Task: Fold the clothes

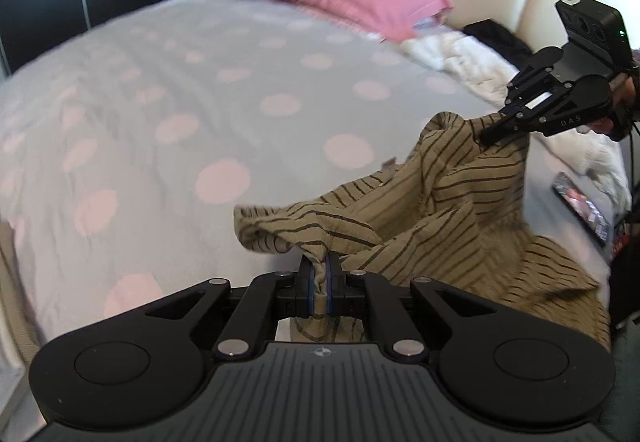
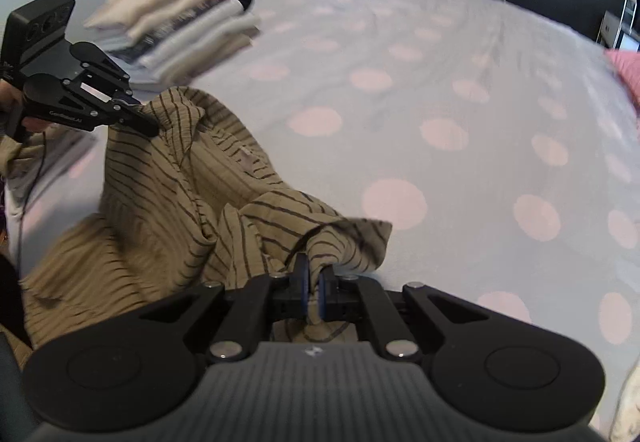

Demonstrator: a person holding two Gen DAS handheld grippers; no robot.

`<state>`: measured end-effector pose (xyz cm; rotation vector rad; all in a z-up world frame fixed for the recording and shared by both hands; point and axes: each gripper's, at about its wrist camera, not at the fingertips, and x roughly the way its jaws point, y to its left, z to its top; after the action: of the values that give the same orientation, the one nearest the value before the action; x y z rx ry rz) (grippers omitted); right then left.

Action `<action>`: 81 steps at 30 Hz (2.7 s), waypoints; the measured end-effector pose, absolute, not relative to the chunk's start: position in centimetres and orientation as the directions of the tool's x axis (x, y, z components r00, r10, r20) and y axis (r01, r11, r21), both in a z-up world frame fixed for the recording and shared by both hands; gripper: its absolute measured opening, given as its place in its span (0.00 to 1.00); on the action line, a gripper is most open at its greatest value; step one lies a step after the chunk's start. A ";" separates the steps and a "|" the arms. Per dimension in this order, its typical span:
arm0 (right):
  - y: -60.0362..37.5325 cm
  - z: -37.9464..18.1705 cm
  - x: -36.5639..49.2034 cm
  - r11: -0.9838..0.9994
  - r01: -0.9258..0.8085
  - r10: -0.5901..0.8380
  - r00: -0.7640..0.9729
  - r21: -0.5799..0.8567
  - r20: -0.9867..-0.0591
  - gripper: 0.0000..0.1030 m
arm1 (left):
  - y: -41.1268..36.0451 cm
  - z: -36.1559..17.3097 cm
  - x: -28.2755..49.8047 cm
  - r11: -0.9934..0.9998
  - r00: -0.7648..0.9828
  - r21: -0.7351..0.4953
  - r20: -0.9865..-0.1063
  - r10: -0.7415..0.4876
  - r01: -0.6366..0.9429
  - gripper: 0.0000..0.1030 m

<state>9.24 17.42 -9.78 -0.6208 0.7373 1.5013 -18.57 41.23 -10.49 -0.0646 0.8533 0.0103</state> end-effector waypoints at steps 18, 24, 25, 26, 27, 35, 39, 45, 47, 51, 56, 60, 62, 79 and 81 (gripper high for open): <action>2.4 -10.2 -3.4 -0.065 -0.996 0.671 -0.089 0.061 -0.736 0.05 | 28.9 -12.6 -31.7 0.996 0.655 -0.024 -0.752 -0.071 0.081 0.03; 2.7 -14.7 -5.3 -0.105 -0.990 0.553 -0.135 0.092 -0.822 0.05 | 27.4 -16.3 -31.8 0.995 0.559 -0.040 -0.825 -0.083 0.089 0.04; 2.8 -15.2 -5.5 -0.104 -0.990 0.539 -0.138 0.097 -0.831 0.06 | 27.4 -16.5 -31.8 0.996 0.553 -0.043 -0.829 -0.082 0.082 0.04; 2.8 -15.5 -5.7 -0.102 -0.990 0.529 -0.136 0.097 -0.838 0.06 | 27.3 -16.7 -31.8 0.996 0.548 -0.045 -0.833 -0.079 0.075 0.04; 2.7 -15.7 -5.7 -0.099 -0.990 0.524 -0.137 0.100 -0.841 0.10 | 27.3 -16.8 -31.8 0.997 0.543 -0.048 -0.836 -0.077 0.068 0.05; 0.2 -13.0 -5.4 0.012 -0.988 0.651 -0.110 0.155 -0.751 0.45 | 26.8 -14.5 -33.0 0.995 0.618 -0.091 -0.784 -0.054 -0.029 0.49; -0.8 -12.1 -3.8 0.186 -0.941 0.726 -0.063 0.284 -0.685 0.50 | 27.8 -13.1 -32.9 0.980 0.685 -0.149 -0.728 -0.021 -0.128 0.53; 0.8 -13.4 -2.8 0.329 -0.902 0.703 0.036 0.280 -0.711 0.50 | 31.1 -13.5 -29.6 0.921 0.686 -0.208 -0.723 0.081 -0.328 0.51; 1.4 -13.7 -2.3 0.342 -0.894 0.700 0.038 0.288 -0.713 0.50 | 31.8 -14.3 -28.5 0.911 0.679 -0.224 -0.730 0.080 -0.348 0.49; 2.4 -14.6 -1.7 0.358 -0.873 0.698 0.015 0.331 -0.716 0.41 | 32.6 -16.4 -27.8 0.888 0.642 -0.258 -0.765 0.053 -0.381 0.24; 1.9 -14.5 -1.6 0.332 -0.868 0.720 -0.020 0.370 -0.694 0.07 | 31.6 -15.4 -29.6 0.902 0.676 -0.257 -0.735 0.050 -0.347 0.01; 0.4 -12.9 -2.2 0.280 -0.887 0.749 -0.038 0.367 -0.662 0.03 | 30.2 -13.3 -31.6 0.925 0.709 -0.248 -0.704 0.030 -0.286 0.00; -0.4 -11.9 -2.9 0.233 -0.910 0.749 -0.056 0.342 -0.660 0.03 | 29.5 -12.7 -32.2 0.940 0.706 -0.243 -0.708 -0.002 -0.240 0.00; -1.4 -13.3 -9.6 -0.113 -0.983 0.473 -0.183 0.147 -0.862 0.04 | 25.5 -15.5 -33.8 0.982 0.434 -0.187 -0.883 -0.178 0.021 0.02; -1.5 -13.4 -9.9 -0.124 -0.983 0.458 -0.181 0.139 -0.871 0.06 | 25.3 -15.5 -34.0 0.982 0.425 -0.188 -0.887 -0.183 0.032 0.05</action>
<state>-9.92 -1.52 -13.37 -0.8159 0.9086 1.5843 -34.01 25.31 -15.52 -0.1506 1.1252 -0.1350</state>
